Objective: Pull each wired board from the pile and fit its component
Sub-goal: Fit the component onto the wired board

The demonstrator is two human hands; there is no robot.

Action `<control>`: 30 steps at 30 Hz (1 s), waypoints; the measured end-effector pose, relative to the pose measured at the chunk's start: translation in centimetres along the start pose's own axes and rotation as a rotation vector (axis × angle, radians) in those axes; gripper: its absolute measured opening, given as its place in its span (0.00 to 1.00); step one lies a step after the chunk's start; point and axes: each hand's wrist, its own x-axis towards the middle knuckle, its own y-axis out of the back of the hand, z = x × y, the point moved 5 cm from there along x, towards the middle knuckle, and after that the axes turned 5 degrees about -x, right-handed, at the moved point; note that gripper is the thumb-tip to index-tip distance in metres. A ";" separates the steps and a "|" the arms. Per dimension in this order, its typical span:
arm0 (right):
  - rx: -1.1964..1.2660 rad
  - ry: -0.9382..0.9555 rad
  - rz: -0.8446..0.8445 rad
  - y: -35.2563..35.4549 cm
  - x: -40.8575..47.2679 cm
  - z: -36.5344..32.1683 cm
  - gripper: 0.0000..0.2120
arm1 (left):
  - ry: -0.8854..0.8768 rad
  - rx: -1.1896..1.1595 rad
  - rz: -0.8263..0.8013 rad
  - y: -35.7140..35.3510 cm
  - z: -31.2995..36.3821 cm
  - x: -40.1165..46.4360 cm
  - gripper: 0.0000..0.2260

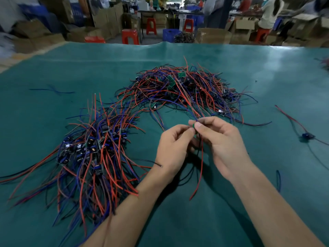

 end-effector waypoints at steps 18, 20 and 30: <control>0.115 -0.012 0.002 0.7 0.4 0.0 0.08 | -0.006 0.034 0.083 0.6 -0.1 0.0 0.06; 0.112 -0.031 -0.009 0.8 0.4 0.0 0.02 | -0.028 0.055 0.076 0.6 -0.1 0.1 0.05; 0.207 -0.171 0.009 2.1 0.7 0.1 0.16 | -0.092 0.288 -0.053 -0.1 0.2 -0.4 0.09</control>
